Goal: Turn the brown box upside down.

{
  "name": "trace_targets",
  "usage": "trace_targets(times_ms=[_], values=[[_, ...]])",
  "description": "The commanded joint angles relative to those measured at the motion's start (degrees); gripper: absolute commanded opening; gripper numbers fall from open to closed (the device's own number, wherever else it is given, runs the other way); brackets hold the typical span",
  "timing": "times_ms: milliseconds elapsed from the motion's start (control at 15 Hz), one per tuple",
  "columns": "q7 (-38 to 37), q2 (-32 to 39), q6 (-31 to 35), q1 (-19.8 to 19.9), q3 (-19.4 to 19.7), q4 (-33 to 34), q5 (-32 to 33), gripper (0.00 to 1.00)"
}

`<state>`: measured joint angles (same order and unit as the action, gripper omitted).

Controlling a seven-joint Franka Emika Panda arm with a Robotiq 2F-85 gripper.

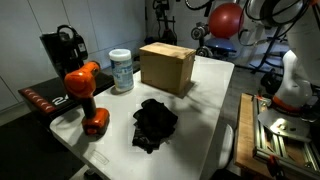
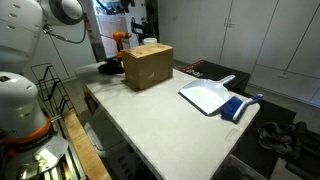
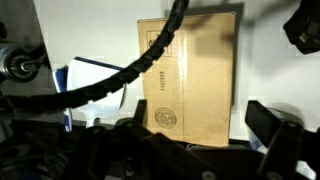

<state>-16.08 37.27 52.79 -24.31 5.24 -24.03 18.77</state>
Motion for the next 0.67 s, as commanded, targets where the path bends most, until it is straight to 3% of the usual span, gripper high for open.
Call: trace_targets(times_ms=[0, 600], values=[[4.46, -1.67, -2.15, -1.65, 2.12, -1.38, 5.26, 1.0], [4.39, -1.28, -0.6, -1.11, 1.78, -0.74, 5.48, 1.0]])
